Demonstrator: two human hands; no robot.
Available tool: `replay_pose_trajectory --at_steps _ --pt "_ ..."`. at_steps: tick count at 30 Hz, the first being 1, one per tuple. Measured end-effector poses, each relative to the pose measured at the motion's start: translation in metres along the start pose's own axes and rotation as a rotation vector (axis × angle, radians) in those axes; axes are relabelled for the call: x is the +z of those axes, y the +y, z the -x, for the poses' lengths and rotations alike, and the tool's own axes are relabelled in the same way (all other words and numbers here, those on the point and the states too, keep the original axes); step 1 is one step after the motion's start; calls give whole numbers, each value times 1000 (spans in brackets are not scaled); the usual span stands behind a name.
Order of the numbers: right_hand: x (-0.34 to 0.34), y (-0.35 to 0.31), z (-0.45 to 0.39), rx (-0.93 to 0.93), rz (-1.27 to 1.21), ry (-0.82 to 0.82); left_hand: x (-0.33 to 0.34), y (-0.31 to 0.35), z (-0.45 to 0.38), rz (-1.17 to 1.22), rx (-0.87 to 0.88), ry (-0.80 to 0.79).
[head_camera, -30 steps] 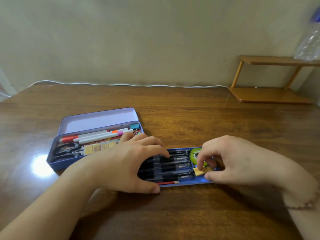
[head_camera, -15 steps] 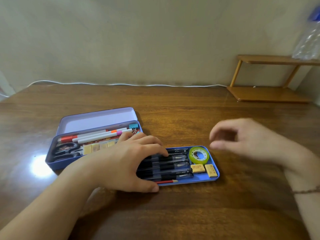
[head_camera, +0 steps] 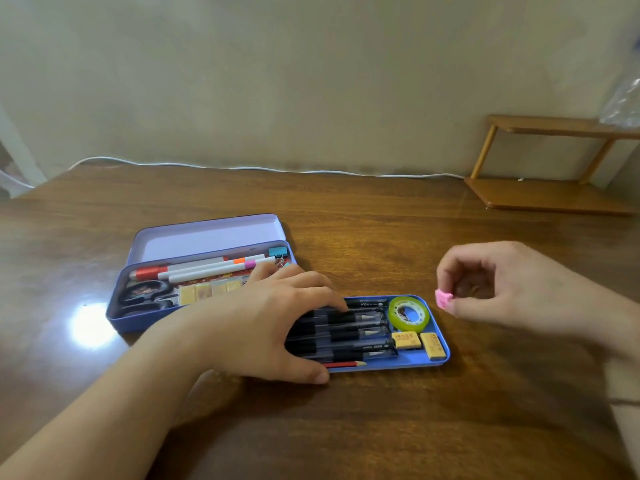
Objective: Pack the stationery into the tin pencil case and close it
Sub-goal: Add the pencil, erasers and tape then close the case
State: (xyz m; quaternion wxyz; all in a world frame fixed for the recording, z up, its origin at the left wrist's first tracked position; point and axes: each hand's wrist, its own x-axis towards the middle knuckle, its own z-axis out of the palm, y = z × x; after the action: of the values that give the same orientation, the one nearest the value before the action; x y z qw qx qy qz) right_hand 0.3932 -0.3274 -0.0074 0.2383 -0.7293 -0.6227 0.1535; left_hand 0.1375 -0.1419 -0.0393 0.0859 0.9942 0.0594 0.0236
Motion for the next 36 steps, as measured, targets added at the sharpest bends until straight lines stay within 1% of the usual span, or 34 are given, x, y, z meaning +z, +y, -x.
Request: replay_pose_trajectory --at_steps 2,3,6,9,12,16,19,25,30,36 --pt "12 -18 1 -78 -151 -85 1 -1 0 5 2 11" --pt "19 -24 1 -123 -165 -123 1 -1 0 9 3 13" --pt "33 -31 1 -213 -73 -157 1 -1 0 10 -3 2" --pt "31 -31 2 -202 32 -179 0 0 0 4 -10 -10" --pt "27 -30 1 -167 113 -255 -1 1 0 -3 -12 -24" --pt "23 -27 2 -127 141 -340 -2 1 0 5 -13 -27" --pt "20 -26 3 -123 124 -341 -2 1 -1 -1 -14 -32" --pt "24 -26 1 -134 184 -309 -1 -1 -1 1 -6 -19" --pt "17 -28 3 -64 239 -383 1 -1 0 2 1 -4" --pt "32 -29 -2 -30 178 -289 1 -2 0 -10 1 9"
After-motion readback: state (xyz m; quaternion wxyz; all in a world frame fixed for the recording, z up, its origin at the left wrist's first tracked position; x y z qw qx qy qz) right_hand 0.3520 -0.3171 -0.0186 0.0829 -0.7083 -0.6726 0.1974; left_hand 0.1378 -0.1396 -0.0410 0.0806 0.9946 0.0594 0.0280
